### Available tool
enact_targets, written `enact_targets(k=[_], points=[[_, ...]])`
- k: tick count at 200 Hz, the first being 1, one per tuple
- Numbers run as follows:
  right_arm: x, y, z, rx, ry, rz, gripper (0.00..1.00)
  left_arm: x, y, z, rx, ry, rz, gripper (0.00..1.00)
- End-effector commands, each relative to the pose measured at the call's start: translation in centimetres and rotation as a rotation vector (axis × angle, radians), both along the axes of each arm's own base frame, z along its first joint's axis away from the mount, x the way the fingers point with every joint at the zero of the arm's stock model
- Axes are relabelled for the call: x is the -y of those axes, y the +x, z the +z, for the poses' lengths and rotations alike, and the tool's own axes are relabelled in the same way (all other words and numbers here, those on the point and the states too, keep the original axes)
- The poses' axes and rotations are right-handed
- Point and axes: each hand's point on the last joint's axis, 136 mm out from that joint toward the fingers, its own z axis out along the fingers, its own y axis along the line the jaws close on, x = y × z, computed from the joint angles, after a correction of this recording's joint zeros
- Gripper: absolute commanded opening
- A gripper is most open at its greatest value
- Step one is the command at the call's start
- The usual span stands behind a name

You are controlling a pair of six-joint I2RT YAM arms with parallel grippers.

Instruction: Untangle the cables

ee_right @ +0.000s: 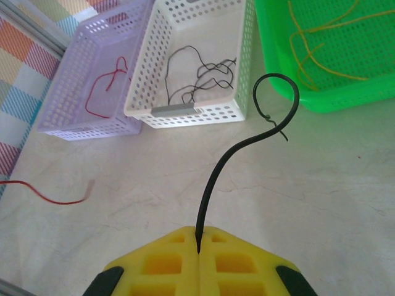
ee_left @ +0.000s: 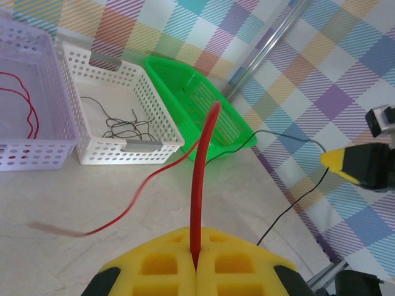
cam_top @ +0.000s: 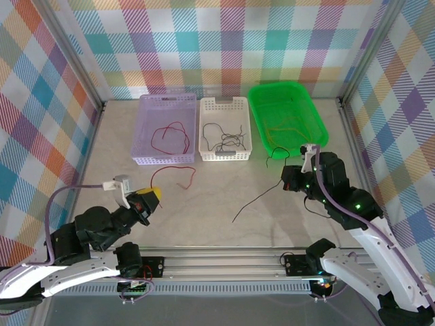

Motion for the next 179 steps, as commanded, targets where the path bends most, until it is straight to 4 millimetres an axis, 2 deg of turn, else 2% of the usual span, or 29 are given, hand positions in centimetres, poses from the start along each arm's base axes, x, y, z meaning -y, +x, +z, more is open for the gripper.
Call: enact_targets(k=[1,71,120,179], points=[[0.8,-0.1,-0.5,0.02,-0.038,-0.011,0.0,0.2,0.0,0.1,-0.017,0.076,-0.006,0.0],[1.8,-0.7,-2.6,0.015,-0.089,-0.004,0.0,-2.0,0.9,4.7,-0.013,0.1,0.114,0.0],[1.8,-1.0,-3.6,0.006,-0.093,0.011,0.0,-1.6,1.6,9.0,0.049,0.147,0.127,0.0],[2.5,-1.3,-4.1,-0.002,-0.12,-0.007,0.0,-2.4,2.6,15.3,0.187,0.243,0.201,0.0]])
